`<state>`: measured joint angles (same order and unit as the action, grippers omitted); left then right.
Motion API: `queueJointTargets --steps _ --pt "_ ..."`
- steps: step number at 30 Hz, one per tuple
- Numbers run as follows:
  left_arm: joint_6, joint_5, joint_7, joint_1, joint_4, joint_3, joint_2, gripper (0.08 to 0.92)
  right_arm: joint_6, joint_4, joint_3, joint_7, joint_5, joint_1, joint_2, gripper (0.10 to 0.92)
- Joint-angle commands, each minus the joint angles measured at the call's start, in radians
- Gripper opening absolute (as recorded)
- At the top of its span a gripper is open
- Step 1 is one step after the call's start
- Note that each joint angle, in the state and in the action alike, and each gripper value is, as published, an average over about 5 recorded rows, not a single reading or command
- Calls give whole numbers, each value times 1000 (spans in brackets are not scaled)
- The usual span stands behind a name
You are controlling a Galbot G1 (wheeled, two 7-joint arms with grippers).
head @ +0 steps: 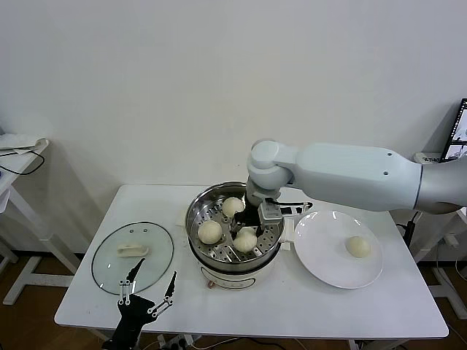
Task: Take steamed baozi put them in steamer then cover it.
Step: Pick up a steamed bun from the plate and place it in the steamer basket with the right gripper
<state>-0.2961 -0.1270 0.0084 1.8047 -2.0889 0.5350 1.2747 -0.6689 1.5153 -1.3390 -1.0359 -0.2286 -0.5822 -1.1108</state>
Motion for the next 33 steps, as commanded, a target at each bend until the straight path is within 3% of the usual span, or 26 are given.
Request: queueJointTargets --steps 1,14,20,24,30,33 --pt "-2 1 0 -1 2 1 0 823 -34 -19 -6 5 -32 28 -36 667" --pt "-1 0 1 -2 12 -2 4 823 -53 -34 5 1 -50 56 -54 688" --pt "0 -1 1 -2 12 2 6 823 -52 -42 32 14 -60 65 -49 800" --pt "1 -2 1 -1 13 0 7 823 -57 -40 74 15 -54 53 -17 821" --pt "1 -2 1 -2 12 1 5 823 -46 -82 191 15 35 23 104 823" --pt "2 -3 1 -2 11 2 3 823 62 -138 210 -3 156 -6 197 823"
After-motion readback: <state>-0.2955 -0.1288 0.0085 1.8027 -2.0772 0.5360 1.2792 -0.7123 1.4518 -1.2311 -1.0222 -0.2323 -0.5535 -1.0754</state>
